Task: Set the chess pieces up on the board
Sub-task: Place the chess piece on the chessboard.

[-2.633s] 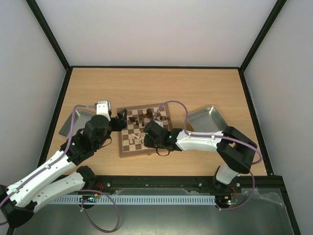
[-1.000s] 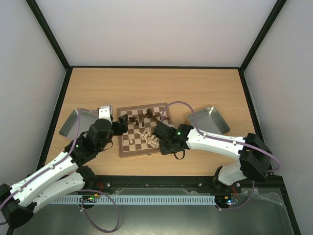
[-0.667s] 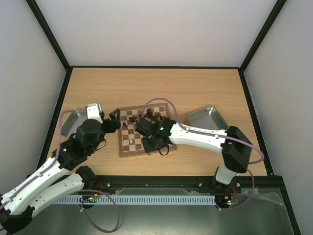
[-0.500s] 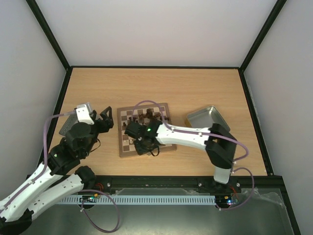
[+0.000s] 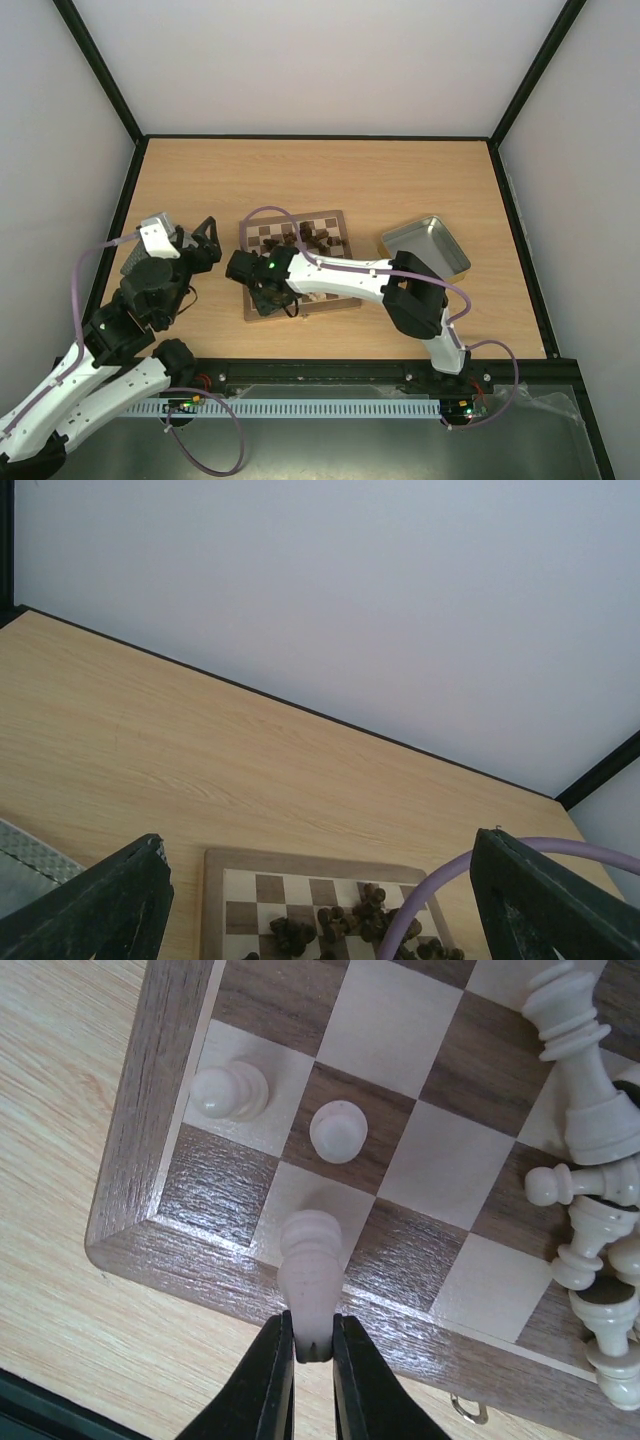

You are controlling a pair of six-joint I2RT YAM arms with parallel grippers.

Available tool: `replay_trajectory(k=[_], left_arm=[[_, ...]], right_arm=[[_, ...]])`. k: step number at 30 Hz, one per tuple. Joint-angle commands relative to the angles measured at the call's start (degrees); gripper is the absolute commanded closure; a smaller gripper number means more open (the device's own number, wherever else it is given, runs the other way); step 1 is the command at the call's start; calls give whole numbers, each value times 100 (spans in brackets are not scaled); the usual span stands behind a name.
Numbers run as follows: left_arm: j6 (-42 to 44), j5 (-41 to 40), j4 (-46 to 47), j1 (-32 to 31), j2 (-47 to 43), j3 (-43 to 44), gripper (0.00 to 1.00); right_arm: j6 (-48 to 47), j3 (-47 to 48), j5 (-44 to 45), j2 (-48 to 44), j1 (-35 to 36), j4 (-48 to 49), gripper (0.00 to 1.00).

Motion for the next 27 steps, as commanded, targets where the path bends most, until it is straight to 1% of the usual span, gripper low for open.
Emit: replay_trajectory(k=[1,7,13,16,19,23,25,27], left_arm=[[34,-174,-60,19,-98,6,17],[15,-202,-63,19,-149,4,17],[-3,-259,-86,19,-174,0,16],[-1,-290,-89,19,-183,11,16],[1,-291,-89,19,-174,2,16],[-27,-275,-54,19,-137,-26,15],[-38,-265,-37,19,-102,-35,15],[-57,-264,-35,19,-24,-25,15]], right_arm=[[-117,277,83,175,16,-405,89],[-135,356,-13,183,16,-505,84],[-86,328,49,153,17,-409,79],[2,298,156,59,21,-290,74],[234,178,307,-231,16,-44,69],[571,-111,649,-759,-9,234,65],[757,-362,801,-1025,-70,425,64],[971,-893,914,-1317,-187,663,63]])
